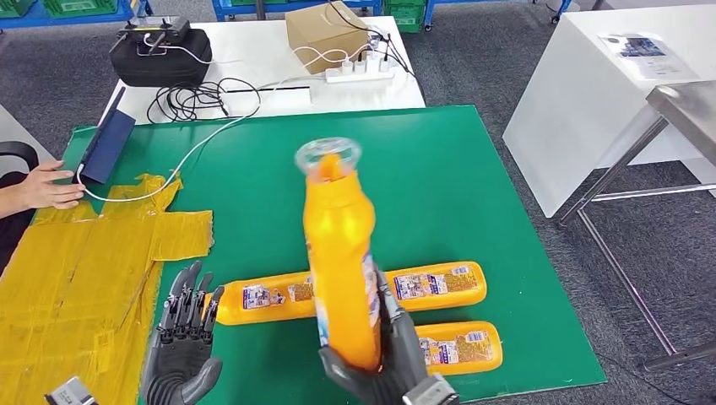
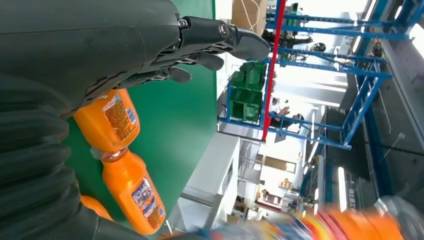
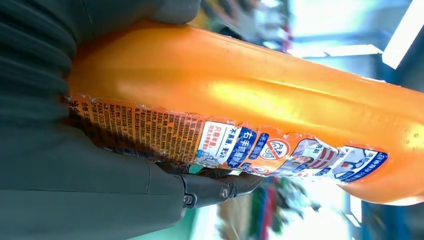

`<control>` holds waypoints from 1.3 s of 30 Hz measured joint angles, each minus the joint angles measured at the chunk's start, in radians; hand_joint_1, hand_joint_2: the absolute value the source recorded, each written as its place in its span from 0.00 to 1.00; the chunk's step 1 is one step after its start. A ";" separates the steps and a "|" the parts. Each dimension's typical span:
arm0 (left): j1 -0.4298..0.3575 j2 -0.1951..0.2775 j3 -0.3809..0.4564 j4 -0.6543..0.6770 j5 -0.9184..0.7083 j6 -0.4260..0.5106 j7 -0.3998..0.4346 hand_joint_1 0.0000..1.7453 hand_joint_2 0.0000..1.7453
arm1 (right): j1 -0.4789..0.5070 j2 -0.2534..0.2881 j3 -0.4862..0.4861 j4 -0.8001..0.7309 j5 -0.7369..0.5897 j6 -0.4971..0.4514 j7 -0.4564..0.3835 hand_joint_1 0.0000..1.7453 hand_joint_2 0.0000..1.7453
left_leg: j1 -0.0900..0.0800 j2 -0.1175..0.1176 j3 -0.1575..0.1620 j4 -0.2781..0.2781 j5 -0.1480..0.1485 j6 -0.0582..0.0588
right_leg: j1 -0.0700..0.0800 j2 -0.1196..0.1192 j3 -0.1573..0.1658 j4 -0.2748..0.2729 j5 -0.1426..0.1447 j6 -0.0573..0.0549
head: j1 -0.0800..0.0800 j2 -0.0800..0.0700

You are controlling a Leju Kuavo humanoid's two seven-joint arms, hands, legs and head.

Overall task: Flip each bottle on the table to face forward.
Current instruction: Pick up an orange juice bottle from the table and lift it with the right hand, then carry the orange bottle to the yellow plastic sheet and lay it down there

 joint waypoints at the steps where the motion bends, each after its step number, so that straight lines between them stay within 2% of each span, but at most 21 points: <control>1: 0.003 -0.007 0.006 -0.002 0.000 -0.004 0.000 0.00 1.00 | 0.012 0.009 -0.020 -0.024 0.002 0.011 -0.013 1.00 1.00 | 0.000 0.000 0.000 0.000 0.000 0.000 | 0.000 0.000 0.000 0.000 0.000 0.000 | 0.000 0.000; 7: 0.007 -0.051 0.040 -0.005 -0.007 -0.020 0.002 0.00 1.00 | 0.063 0.065 -0.117 -0.120 0.000 0.041 -0.098 1.00 1.00 | 0.000 0.000 0.000 0.000 0.000 0.000 | 0.000 0.000 0.000 0.000 0.000 0.000 | 0.000 0.000; 10: 0.007 -0.072 0.058 -0.005 -0.015 -0.031 0.002 0.00 1.00 | 0.083 0.083 -0.156 -0.162 -0.004 0.053 -0.113 1.00 1.00 | 0.000 0.000 0.000 0.000 0.000 0.000 | 0.000 0.000 0.000 0.000 0.000 0.000 | 0.000 0.000; 13: 0.007 -0.088 0.074 -0.005 -0.018 -0.048 -0.002 0.00 1.00 | 0.088 0.094 -0.181 -0.180 0.009 0.093 -0.094 1.00 1.00 | 0.000 0.000 0.000 0.000 0.000 0.000 | 0.000 0.000 0.000 0.000 0.000 0.000 | 0.000 0.000; 17: 0.008 -0.101 0.096 -0.005 -0.020 -0.088 -0.009 0.00 1.00 | 0.063 0.092 -0.177 -0.153 0.084 0.190 0.006 1.00 1.00 | 0.000 0.000 0.000 0.000 0.000 0.000 | 0.000 0.000 0.000 0.000 0.000 0.000 | 0.000 0.000; 21: 0.005 -0.104 0.116 -0.004 -0.019 -0.135 -0.012 0.00 1.00 | 0.003 0.060 -0.108 -0.043 0.201 0.265 0.160 1.00 1.00 | 0.000 0.000 0.001 0.000 0.000 0.000 | 0.000 0.000 0.001 0.000 0.000 0.000 | 0.000 0.000; 25: -0.005 -0.104 0.126 0.004 -0.012 -0.147 -0.001 0.00 1.00 | -0.041 -0.006 0.003 0.058 0.290 0.253 0.273 1.00 1.00 | 0.000 -0.001 0.000 0.000 0.000 0.000 | 0.000 -0.001 0.001 0.000 0.000 0.000 | 0.000 0.000; 32: -0.018 -0.102 0.129 0.019 0.005 -0.138 0.003 0.00 1.00 | -0.090 -0.096 0.115 0.105 0.308 0.218 0.331 1.00 1.00 | -0.001 -0.001 0.000 0.000 0.000 0.000 | -0.001 -0.001 0.000 0.000 0.000 0.000 | 0.000 0.000; 39: -0.022 -0.082 0.118 0.027 0.020 -0.117 0.021 0.00 1.00 | -0.136 -0.142 0.187 0.144 0.333 0.140 0.318 1.00 1.00 | -0.001 -0.001 0.000 0.000 0.000 0.000 | -0.001 -0.001 -0.001 0.000 0.000 0.000 | 0.000 0.000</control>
